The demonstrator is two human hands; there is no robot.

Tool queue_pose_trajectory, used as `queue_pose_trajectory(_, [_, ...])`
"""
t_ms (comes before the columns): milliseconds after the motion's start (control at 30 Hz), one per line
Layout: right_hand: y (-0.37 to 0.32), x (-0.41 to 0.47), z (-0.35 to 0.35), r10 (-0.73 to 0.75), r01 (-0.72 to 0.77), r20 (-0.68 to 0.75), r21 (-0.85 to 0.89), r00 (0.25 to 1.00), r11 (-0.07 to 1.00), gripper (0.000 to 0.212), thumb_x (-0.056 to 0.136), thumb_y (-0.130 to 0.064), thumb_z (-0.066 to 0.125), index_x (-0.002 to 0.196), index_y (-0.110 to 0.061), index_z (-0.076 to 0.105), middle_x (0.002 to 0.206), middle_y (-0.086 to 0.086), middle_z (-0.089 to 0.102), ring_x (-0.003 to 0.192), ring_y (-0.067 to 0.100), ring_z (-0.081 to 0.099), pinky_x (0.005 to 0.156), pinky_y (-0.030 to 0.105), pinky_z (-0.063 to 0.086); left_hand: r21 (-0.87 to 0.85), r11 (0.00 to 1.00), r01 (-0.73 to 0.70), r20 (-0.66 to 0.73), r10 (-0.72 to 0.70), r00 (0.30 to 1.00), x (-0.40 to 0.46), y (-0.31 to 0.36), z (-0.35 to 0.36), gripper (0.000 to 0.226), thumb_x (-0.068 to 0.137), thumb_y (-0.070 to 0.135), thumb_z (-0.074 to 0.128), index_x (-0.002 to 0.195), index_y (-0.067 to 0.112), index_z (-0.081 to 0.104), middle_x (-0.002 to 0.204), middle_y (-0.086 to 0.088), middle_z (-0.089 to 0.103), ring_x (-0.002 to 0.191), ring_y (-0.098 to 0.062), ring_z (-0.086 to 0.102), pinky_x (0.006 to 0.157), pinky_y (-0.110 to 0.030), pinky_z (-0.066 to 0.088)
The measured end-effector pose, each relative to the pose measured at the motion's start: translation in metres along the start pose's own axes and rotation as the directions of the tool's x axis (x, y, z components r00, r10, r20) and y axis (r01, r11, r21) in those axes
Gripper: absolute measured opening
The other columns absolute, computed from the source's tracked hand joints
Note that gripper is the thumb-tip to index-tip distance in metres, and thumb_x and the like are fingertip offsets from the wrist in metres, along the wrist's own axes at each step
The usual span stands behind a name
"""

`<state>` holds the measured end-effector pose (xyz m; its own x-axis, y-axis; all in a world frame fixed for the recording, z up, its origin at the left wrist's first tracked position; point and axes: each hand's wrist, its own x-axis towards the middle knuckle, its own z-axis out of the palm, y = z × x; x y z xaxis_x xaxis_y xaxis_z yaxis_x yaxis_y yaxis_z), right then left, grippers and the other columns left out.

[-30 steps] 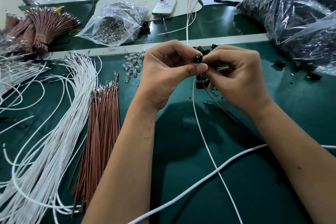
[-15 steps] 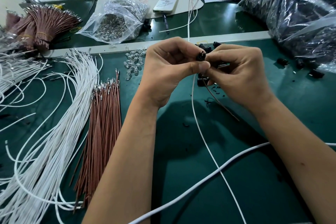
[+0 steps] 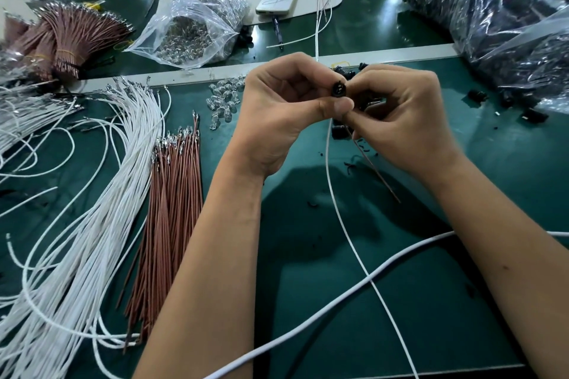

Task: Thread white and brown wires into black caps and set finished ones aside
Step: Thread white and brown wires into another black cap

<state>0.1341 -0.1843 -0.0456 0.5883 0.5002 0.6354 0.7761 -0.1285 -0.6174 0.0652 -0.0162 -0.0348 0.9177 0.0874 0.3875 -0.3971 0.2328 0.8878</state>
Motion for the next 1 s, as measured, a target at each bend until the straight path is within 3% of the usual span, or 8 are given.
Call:
queue_pose_trajectory(67, [-0.0001, 0.0003, 0.0001, -0.008, 0.008, -0.012, -0.004, 1.000, 1.000, 0.018, 0.092, -0.023, 0.080, 0.092, -0.005, 0.078, 0.082, 0.006, 0.069, 0.066, 0.017, 0.065, 0.057, 0.041, 0.053, -0.006, 1.000, -0.004, 0.018, 0.004, 1.000, 0.0005, 0.0009, -0.0007, 0.031, 0.069, -0.023, 0.072, 0.086, 0.001, 0.062, 0.078, -0.004, 0.068, 0.075, -0.017, 0.065, 0.073, -0.029, 0.054])
queue_pose_trajectory(233, [0.0031, -0.0011, -0.0002, -0.013, 0.013, -0.016, 0.012, 1.000, 1.000, 0.009, 0.093, -0.010, 0.077, 0.093, 0.000, 0.079, 0.086, 0.007, 0.071, 0.069, 0.018, 0.067, 0.053, 0.044, 0.054, 0.004, 1.000, -0.008, 0.028, 0.008, 1.000, 0.0002, 0.0024, -0.0009, 0.034, 0.069, -0.023, 0.072, 0.089, 0.002, 0.063, 0.078, -0.001, 0.069, 0.076, -0.014, 0.066, 0.074, -0.025, 0.053])
queue_pose_trajectory(467, [0.0014, -0.0005, 0.0008, -0.030, 0.030, 0.001, 0.032, 1.000, 0.999, 0.007, 0.093, 0.000, 0.073, 0.094, -0.003, 0.078, 0.084, 0.009, 0.069, 0.065, 0.018, 0.066, 0.049, 0.039, 0.056, 0.008, 1.000, -0.007, 0.046, 0.006, 0.999, 0.0000, 0.0042, -0.0005, 0.036, 0.069, -0.025, 0.070, 0.092, 0.002, 0.062, 0.078, 0.001, 0.071, 0.075, -0.012, 0.068, 0.072, -0.025, 0.055])
queue_pose_trajectory(633, [-0.0003, -0.0015, -0.0003, -0.055, 0.055, 0.000, -0.023, 0.998, 0.998, 0.009, 0.094, 0.000, 0.071, 0.096, -0.002, 0.079, 0.086, 0.002, 0.070, 0.071, 0.013, 0.066, 0.054, 0.041, 0.054, 0.017, 1.000, -0.002, 0.036, 0.002, 0.999, -0.0006, 0.0039, 0.0003, 0.036, 0.070, -0.025, 0.070, 0.092, 0.002, 0.062, 0.078, 0.001, 0.071, 0.076, -0.013, 0.068, 0.073, -0.026, 0.055])
queue_pose_trajectory(800, [-0.0024, -0.0012, -0.0011, -0.100, 0.096, -0.039, -0.101, 0.994, 0.990, 0.008, 0.090, 0.003, 0.074, 0.094, -0.001, 0.080, 0.086, 0.002, 0.071, 0.076, 0.014, 0.068, 0.063, 0.034, 0.054, 0.030, 1.000, -0.001, 0.020, 0.000, 1.000, -0.0005, 0.0040, 0.0015, 0.036, 0.069, -0.026, 0.070, 0.091, 0.003, 0.063, 0.078, 0.002, 0.072, 0.076, -0.012, 0.069, 0.073, -0.024, 0.055])
queue_pose_trajectory(1000, [-0.0030, -0.0017, 0.0002, -0.053, 0.050, -0.038, -0.056, 0.998, 0.997, 0.006, 0.090, 0.000, 0.073, 0.089, -0.003, 0.078, 0.082, 0.008, 0.071, 0.068, 0.022, 0.067, 0.054, 0.043, 0.054, 0.036, 0.999, -0.009, 0.019, 0.008, 1.000, -0.0006, 0.0062, 0.0026, 0.037, 0.068, -0.027, 0.070, 0.090, 0.002, 0.063, 0.076, 0.002, 0.071, 0.074, -0.012, 0.068, 0.071, -0.024, 0.055])
